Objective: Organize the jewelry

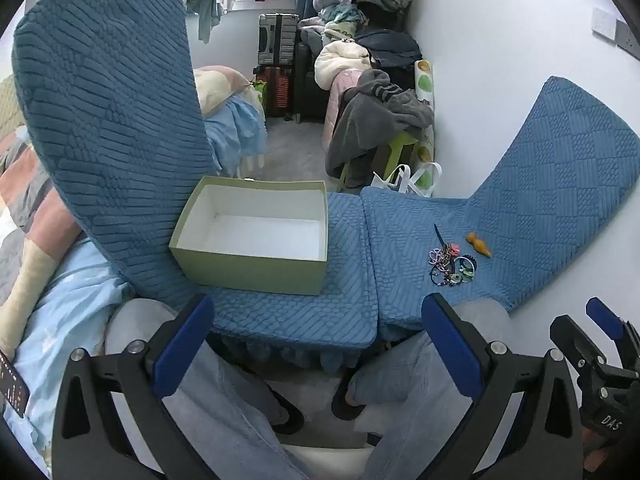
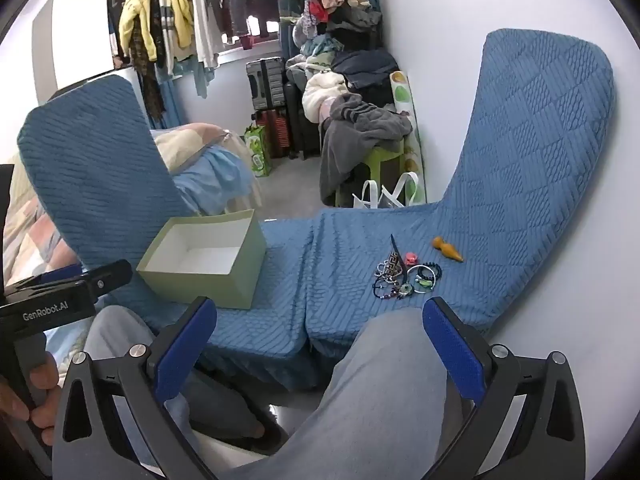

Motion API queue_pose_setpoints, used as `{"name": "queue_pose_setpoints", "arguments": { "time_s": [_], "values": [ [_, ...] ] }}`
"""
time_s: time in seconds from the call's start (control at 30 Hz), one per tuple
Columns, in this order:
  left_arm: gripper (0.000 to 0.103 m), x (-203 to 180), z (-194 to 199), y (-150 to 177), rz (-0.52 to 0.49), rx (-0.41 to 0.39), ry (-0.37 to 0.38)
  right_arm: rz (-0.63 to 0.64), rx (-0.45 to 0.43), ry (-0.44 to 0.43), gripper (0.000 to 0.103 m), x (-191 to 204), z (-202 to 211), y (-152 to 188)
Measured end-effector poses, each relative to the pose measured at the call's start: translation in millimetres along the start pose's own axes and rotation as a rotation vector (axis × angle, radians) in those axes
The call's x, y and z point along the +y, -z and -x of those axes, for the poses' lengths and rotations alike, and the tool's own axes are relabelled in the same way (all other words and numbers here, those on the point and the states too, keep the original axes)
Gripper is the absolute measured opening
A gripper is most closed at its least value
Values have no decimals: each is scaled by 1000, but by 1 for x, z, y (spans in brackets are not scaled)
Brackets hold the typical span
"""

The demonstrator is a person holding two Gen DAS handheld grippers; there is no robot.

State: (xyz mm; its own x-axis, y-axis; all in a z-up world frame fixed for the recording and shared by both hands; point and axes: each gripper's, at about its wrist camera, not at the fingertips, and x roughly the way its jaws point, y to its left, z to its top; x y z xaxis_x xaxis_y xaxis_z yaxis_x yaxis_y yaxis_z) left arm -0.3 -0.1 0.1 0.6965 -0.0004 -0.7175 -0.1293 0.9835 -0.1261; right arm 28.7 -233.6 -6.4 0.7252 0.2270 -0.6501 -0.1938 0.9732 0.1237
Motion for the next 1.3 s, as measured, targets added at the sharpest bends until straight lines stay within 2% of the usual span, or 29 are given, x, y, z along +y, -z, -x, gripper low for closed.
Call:
{"name": "queue_pose_setpoints", "arguments": {
  "time_s": [0.17,0.3,0.43,0.53,0.6,0.77,1.3],
  "values": [
    [103,-5,-7,-1,-3,23,-13,11,12,10,103,7,-6,5],
    [103,-8,-15,-8,9,35,-2,-29,39,-34,103,-12,-22,1],
    [103,-12,-26,-7,16,27,20,-14,33,-9,103,-10,-31,7],
    [103,-18,-33,-10,-22,34,-5,-23,22,-6,103,-13,-35,8],
    [103,-16,-38,-11,-12,42,-2,-28,19,-8,103,-13,-38,5],
    [103,-12,-37,-11,2,33,-17,-6,20,-5,103,-9,-43,2],
    [103,3,-36,-15,20,40,0,9,65,-18,103,-4,-49,7]
  ]
}}
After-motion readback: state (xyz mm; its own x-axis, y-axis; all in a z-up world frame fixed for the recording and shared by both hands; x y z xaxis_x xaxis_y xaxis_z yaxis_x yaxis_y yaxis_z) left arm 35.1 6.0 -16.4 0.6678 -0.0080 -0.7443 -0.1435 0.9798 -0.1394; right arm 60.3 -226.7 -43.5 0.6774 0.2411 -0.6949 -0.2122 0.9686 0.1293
